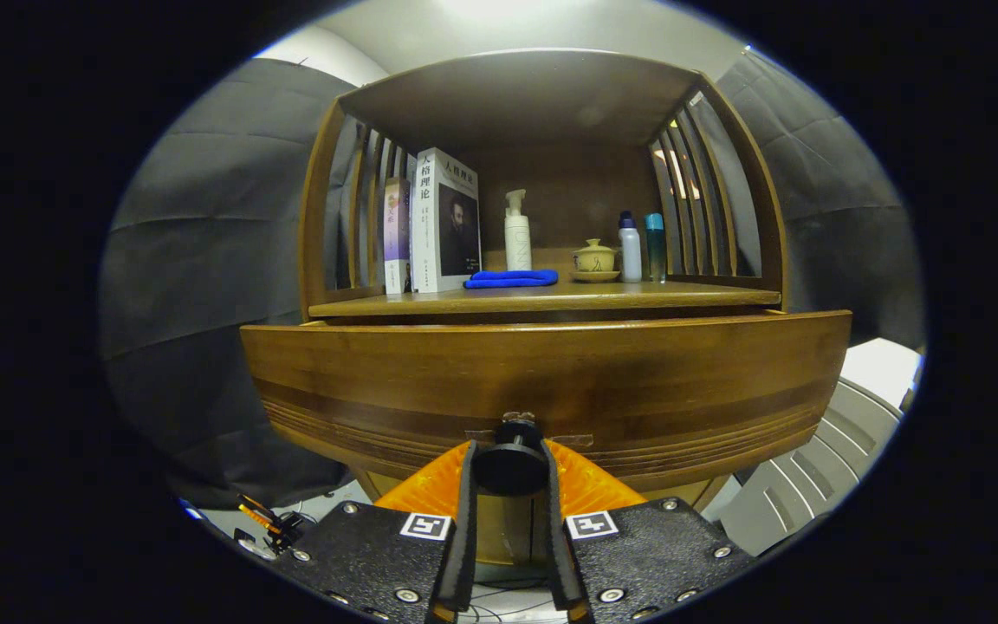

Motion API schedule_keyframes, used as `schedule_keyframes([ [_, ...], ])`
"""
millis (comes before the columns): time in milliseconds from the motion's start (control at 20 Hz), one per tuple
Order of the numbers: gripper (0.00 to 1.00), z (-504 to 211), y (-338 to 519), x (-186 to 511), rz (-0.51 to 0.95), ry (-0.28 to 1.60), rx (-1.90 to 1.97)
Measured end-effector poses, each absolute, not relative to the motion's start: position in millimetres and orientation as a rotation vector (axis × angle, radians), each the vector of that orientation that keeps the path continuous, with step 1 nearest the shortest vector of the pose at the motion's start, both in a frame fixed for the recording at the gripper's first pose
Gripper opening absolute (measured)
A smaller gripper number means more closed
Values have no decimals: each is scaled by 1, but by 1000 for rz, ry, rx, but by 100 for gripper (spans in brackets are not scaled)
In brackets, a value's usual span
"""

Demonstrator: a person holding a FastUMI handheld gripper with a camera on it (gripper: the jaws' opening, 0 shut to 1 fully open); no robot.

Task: Pull open the drawer, take out the items inside it, and place them on the countertop above the cabinet.

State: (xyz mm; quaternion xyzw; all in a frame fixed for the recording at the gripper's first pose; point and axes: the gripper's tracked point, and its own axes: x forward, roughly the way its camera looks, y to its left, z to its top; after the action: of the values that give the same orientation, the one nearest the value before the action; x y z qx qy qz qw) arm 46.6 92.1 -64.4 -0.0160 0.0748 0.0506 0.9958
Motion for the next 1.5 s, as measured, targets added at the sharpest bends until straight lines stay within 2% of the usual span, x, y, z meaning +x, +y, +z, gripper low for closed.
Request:
schedule_keyframes([
  [300,34,-73,93,1,124,169,-40],
  [1100,34,-77,102,-36,182,179,-84],
  [1300,49,-45,105,-41,197,72,-105],
  [1400,63,-18,117,-45,242,-12,-97],
  [1500,78,3,109,-44,226,-56,-97],
])
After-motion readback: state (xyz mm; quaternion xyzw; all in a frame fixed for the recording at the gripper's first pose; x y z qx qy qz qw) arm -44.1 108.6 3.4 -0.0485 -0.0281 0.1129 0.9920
